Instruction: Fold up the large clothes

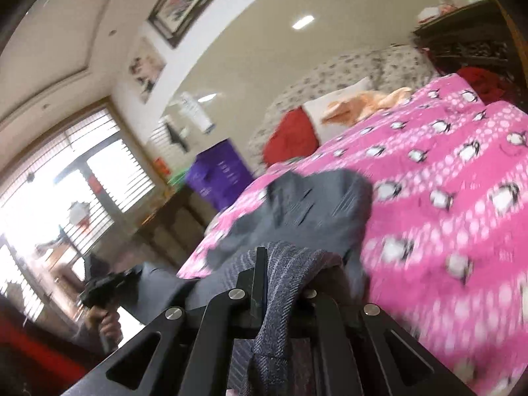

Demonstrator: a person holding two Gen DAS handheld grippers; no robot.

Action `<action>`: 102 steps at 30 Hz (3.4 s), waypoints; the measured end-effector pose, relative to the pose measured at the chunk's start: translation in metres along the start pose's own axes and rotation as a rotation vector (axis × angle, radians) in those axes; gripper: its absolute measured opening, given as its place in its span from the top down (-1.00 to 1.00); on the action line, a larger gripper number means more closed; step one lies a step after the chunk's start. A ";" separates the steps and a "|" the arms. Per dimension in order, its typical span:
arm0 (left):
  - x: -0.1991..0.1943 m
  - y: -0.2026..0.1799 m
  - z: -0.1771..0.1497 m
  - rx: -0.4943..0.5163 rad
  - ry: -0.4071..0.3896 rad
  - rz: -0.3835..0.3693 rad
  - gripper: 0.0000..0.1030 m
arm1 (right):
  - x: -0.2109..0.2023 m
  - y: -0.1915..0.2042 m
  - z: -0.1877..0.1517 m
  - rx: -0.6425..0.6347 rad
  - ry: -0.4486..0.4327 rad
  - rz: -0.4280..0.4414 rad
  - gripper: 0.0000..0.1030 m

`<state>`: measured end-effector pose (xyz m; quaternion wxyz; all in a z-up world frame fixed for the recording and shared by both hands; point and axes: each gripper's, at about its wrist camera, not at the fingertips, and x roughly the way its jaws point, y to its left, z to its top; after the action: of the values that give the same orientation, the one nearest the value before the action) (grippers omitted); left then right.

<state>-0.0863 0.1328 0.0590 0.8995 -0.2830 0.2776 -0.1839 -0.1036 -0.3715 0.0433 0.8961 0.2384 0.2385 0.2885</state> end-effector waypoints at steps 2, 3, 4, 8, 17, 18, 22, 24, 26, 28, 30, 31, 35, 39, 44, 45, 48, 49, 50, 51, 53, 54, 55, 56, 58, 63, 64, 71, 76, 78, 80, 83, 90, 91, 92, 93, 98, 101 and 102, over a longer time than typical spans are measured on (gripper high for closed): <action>0.028 0.007 0.023 -0.013 -0.016 0.057 0.94 | 0.032 -0.009 0.027 0.005 0.003 -0.028 0.92; 0.040 0.011 0.032 -0.022 -0.020 0.083 0.94 | 0.047 -0.013 0.037 0.009 0.013 -0.036 0.92; 0.053 0.017 0.041 -0.028 -0.020 0.112 0.94 | 0.070 -0.021 0.051 0.028 0.028 -0.047 0.92; 0.104 0.050 0.072 -0.060 0.024 0.232 0.94 | 0.142 -0.043 0.085 0.054 0.104 -0.128 0.93; 0.207 0.095 0.109 0.032 0.176 0.426 0.93 | 0.248 -0.104 0.099 0.147 0.229 -0.294 0.93; 0.216 0.095 0.109 0.071 0.185 0.446 0.93 | 0.254 -0.109 0.098 0.148 0.231 -0.306 0.93; 0.251 0.113 0.101 0.126 0.255 0.514 0.87 | 0.275 -0.129 0.093 0.156 0.257 -0.356 0.95; 0.262 0.120 0.093 0.131 0.277 0.531 0.85 | 0.281 -0.138 0.088 0.166 0.264 -0.362 0.96; 0.265 0.123 0.087 0.146 0.254 0.537 0.84 | 0.284 -0.142 0.084 0.158 0.260 -0.361 0.96; 0.267 0.122 0.081 0.183 0.224 0.544 0.83 | 0.284 -0.143 0.081 0.129 0.253 -0.359 0.96; 0.268 0.118 0.073 0.254 0.190 0.555 0.83 | 0.283 -0.142 0.079 0.108 0.245 -0.352 0.95; 0.268 0.117 0.070 0.283 0.178 0.558 0.83 | 0.281 -0.143 0.079 0.116 0.242 -0.341 0.95; 0.262 0.123 0.076 0.239 0.203 0.522 0.81 | 0.272 -0.143 0.086 0.186 0.280 -0.300 0.58; 0.246 0.118 0.090 0.230 0.263 0.531 0.05 | 0.246 -0.129 0.098 0.231 0.309 -0.266 0.33; 0.196 0.100 0.092 0.276 0.187 0.615 -0.39 | 0.188 -0.094 0.102 0.139 0.260 -0.283 0.32; 0.183 0.092 0.089 0.271 0.164 0.597 -0.39 | 0.178 -0.085 0.100 0.113 0.253 -0.291 0.32; 0.154 0.054 0.065 0.307 0.113 0.489 -0.39 | 0.153 -0.051 0.089 0.004 0.214 -0.263 0.32; 0.146 0.037 0.050 0.334 0.107 0.429 -0.39 | 0.148 -0.036 0.082 -0.043 0.211 -0.234 0.32; 0.147 0.023 0.039 0.349 0.121 0.385 -0.39 | 0.145 -0.026 0.076 -0.079 0.222 -0.216 0.32; 0.148 0.013 0.025 0.362 0.147 0.340 -0.38 | 0.146 -0.014 0.068 -0.124 0.245 -0.195 0.33; 0.159 0.001 0.002 0.372 0.221 0.295 -0.23 | 0.156 0.006 0.046 -0.222 0.326 -0.176 0.36; 0.172 -0.002 -0.012 0.384 0.271 0.305 -0.12 | 0.164 0.010 0.037 -0.246 0.362 -0.174 0.38; 0.179 -0.002 -0.016 0.392 0.292 0.320 -0.12 | 0.174 0.013 0.027 -0.255 0.400 -0.170 0.39; 0.189 0.000 -0.022 0.390 0.319 0.344 -0.12 | 0.185 0.014 0.016 -0.255 0.440 -0.168 0.40; 0.203 0.005 -0.023 0.361 0.343 0.378 -0.12 | 0.204 0.009 -0.001 -0.267 0.491 -0.225 0.40; 0.222 0.001 0.002 0.327 0.313 0.422 -0.12 | 0.231 -0.015 0.003 -0.236 0.437 -0.348 0.40; 0.230 0.003 0.006 0.331 0.329 0.425 -0.12 | 0.239 -0.019 0.006 -0.229 0.440 -0.362 0.40; 0.256 0.037 0.052 0.216 0.257 0.441 -0.12 | 0.286 -0.027 0.053 -0.197 0.405 -0.324 0.40; 0.267 0.051 0.096 0.172 0.165 0.496 -0.12 | 0.314 -0.030 0.095 -0.162 0.284 -0.284 0.40; 0.266 0.059 0.104 0.129 0.131 0.504 -0.12 | 0.316 -0.029 0.104 -0.148 0.243 -0.277 0.40; 0.260 0.062 0.105 0.111 0.087 0.499 -0.12 | 0.316 -0.028 0.108 -0.144 0.206 -0.271 0.40; 0.256 0.064 0.095 0.118 0.058 0.502 -0.12 | 0.311 -0.027 0.103 -0.148 0.206 -0.274 0.40; 0.271 0.084 0.052 0.241 0.122 0.615 -0.12 | 0.287 -0.025 0.093 -0.159 0.244 -0.305 0.40; 0.268 0.089 0.051 0.224 0.119 0.624 -0.12 | 0.284 -0.024 0.093 -0.159 0.245 -0.289 0.40; 0.260 0.093 0.053 0.182 0.080 0.634 -0.12 | 0.280 -0.020 0.093 -0.165 0.257 -0.256 0.40; 0.254 0.099 0.054 0.150 0.053 0.675 -0.13 | 0.278 -0.017 0.092 -0.170 0.274 -0.222 0.40; 0.240 0.121 0.055 0.024 0.019 0.735 -0.14 | 0.292 0.012 0.068 -0.249 0.480 -0.014 0.40; 0.243 0.112 0.053 0.066 0.021 0.766 -0.14 | 0.323 0.025 0.051 -0.316 0.591 0.021 0.40; 0.243 0.113 0.053 0.067 0.021 0.768 -0.14 | 0.337 0.024 0.049 -0.305 0.607 0.017 0.40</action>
<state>0.1541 0.1234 -0.0702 0.9086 -0.1270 0.3666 0.1547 0.1571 -0.1557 -0.0031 0.8072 0.0068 0.4463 0.3862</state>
